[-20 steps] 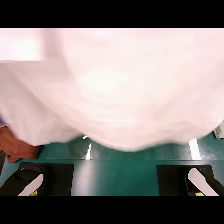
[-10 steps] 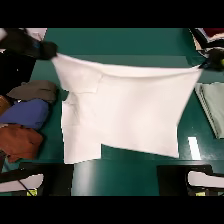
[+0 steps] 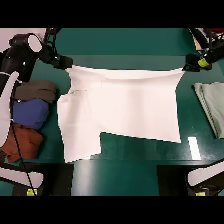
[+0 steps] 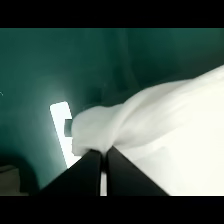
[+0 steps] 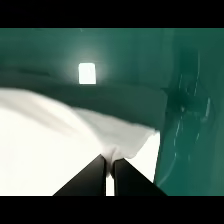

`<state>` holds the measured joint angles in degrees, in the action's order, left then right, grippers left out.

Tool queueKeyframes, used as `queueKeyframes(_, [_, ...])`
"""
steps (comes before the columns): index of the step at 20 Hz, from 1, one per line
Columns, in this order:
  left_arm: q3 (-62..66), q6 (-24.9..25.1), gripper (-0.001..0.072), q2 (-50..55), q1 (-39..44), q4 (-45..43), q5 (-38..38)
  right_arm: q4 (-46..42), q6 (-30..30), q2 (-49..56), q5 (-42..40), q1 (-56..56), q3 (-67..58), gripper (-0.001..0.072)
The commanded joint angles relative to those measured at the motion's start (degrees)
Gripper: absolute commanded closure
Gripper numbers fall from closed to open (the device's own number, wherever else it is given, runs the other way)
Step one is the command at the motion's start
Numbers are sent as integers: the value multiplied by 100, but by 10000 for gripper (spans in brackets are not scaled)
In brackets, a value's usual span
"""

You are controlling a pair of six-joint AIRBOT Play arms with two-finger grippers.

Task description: Fold the shirts.

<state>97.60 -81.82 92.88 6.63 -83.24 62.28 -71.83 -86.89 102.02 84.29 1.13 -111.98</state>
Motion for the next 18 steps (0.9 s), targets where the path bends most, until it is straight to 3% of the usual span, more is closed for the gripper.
queueKeyframes(1, [24,431,687,33,-2,-61,949,-50,153,-190,341,-7,459,690])
queueKeyframes(4, [-221,428,686,33,-2,-61,1475,-162,151,-651,44,-7,1558,690])
queueKeyframes(9, [-1154,219,677,39,-2,-55,1311,-118,151,-935,-313,-7,2730,689])
queueKeyframes(11, [-1421,164,167,39,-2,-94,1340,-103,149,-935,-308,-7,2981,672])
queueKeyframes(12, [-1425,46,152,37,-2,-243,1423,-2,151,-935,-304,-7,3040,472])
queueKeyframes(13, [-1423,-48,154,-22,-2,-422,1539,170,153,-938,-192,20,3040,360])
queueKeyframes(18, [-1792,-70,154,-1193,-2,-785,2133,417,422,-1617,372,339,3060,361])
